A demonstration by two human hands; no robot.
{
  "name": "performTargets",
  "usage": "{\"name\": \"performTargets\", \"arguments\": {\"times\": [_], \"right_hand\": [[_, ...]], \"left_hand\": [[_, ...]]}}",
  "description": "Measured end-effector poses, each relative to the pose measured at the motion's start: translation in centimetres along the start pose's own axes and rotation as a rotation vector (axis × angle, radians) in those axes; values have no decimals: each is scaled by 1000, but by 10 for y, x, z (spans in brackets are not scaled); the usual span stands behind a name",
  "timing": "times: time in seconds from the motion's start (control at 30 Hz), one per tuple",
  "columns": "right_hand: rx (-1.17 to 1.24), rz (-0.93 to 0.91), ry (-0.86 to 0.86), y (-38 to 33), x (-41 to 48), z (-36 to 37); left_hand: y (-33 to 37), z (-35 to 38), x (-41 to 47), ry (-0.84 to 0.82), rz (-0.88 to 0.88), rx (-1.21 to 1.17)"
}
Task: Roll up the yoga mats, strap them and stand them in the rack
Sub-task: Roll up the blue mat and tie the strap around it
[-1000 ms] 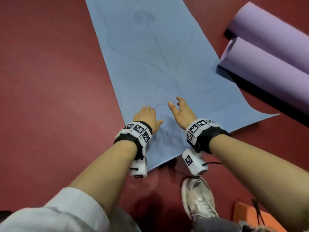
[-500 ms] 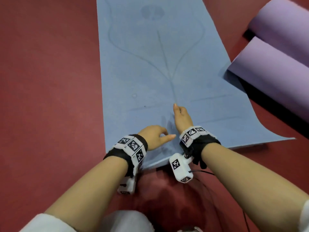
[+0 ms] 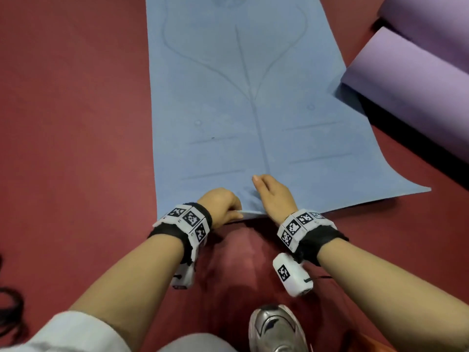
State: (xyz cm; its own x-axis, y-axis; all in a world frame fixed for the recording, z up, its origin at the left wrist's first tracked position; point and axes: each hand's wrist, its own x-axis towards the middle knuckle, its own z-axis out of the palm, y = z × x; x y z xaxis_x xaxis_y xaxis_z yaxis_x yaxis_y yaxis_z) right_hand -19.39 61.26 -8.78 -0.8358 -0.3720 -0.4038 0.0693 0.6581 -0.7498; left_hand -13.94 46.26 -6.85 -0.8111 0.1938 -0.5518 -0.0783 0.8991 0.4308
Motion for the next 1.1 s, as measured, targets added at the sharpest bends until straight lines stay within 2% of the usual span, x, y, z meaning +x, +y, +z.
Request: {"name": "performTargets", "arguments": {"times": [0.07,0.17,0.23,0.33,0.43,0.53,0.6,0.67,0.73,0.8,0.93,0.97,1.1], "right_hand": [[-106,-99,-125,3,-7,8],[-414,-223,-268,4,-13,7],[-554,-267,-291,7,-16,5],[-636,-303,-250,11,-23,8],[-638,-288,-169,14,-21,12],[-650,-281,-201,12,-15,10],[-640,-253,-264,11,-10,10],[-640,-234,-290,6,-8,18],[-745,-243,-181,0,-6,31],[-835,-280,16,-10,-8,46],[-850,-461,326,-14,-19,81],[-855,-485,361,-11,-18,86],[-875,-617,302,-1,-8,93]], "left_hand": [[-14,-2,-6,31,-23,38],[-53,-14,-30,54,-131,88],[-90,-24,-61,87,-256,95],[-129,-34,-103,136,-423,74],[-126,-34,-100,165,-383,-16],[-100,-25,-74,215,-243,-126],[-85,-16,-52,217,-183,-79],[-82,-4,-40,220,-207,4],[-88,9,-33,235,-255,62],[-94,19,-30,260,-306,78],[-98,29,-28,248,-419,31],[-98,28,-26,235,-444,23],[-107,23,-18,142,-506,-9]]}}
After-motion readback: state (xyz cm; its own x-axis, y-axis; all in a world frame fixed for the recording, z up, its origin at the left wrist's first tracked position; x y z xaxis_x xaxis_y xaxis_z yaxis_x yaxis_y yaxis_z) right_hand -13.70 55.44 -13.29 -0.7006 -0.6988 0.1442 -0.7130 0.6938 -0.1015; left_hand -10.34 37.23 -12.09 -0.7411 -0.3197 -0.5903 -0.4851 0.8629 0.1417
